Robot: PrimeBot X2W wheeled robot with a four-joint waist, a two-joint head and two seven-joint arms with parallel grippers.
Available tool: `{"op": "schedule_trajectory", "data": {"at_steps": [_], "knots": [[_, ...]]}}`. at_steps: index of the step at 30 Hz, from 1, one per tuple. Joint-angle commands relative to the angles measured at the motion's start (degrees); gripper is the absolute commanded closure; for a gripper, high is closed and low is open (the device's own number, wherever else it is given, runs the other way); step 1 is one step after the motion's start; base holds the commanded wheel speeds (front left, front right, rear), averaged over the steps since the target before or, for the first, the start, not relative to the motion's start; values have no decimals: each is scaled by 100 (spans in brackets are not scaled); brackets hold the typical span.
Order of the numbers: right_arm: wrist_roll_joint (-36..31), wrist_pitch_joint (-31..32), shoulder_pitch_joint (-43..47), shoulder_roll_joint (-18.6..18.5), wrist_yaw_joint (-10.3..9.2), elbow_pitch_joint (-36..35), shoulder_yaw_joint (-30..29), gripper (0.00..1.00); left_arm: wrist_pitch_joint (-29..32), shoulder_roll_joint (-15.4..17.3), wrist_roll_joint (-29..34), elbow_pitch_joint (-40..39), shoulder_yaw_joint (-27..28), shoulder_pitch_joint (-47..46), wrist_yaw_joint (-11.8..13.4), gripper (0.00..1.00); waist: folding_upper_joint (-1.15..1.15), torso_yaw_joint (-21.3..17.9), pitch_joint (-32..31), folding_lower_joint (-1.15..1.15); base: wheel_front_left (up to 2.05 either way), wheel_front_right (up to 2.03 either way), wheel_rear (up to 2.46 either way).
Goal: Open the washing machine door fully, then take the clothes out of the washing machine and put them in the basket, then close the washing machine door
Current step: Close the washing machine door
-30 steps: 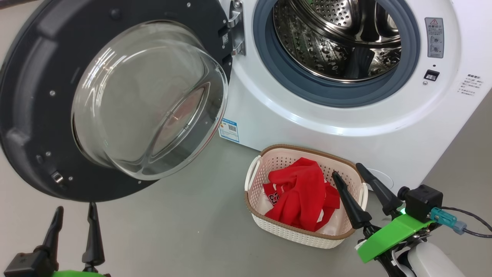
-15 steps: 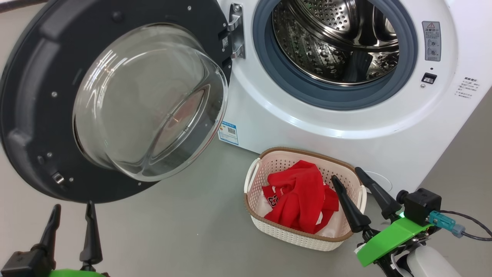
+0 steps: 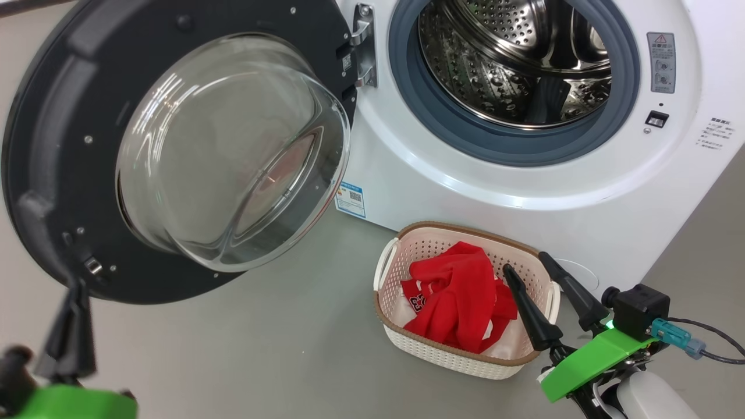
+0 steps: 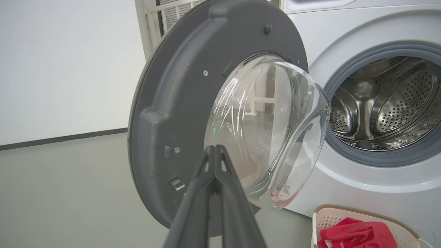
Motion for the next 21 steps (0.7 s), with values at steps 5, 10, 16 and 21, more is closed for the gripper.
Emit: {"op": "schedule_trajectory", "data": {"at_steps": [5,10,16,21], "knots": [[47,-27,-11,-24,9,-154,74,0,240,482,-373,-548,577,-788,-195,100,0,48,73,0,0,0,0],[58,-27,-51,-70,9,-132,112,0,666,852,-922,-780,944,-1421,-479,100,0,49,148,0,0,0,0],[75,-27,-121,-114,9,-123,155,0,1174,1124,-1800,-503,1456,-2297,-669,100,0,-17,242,0,0,0,0],[75,-27,-203,-181,9,-118,187,0,1631,1177,-2914,435,2027,-3008,-786,100,0,-116,377,0,0,0,0]]}}
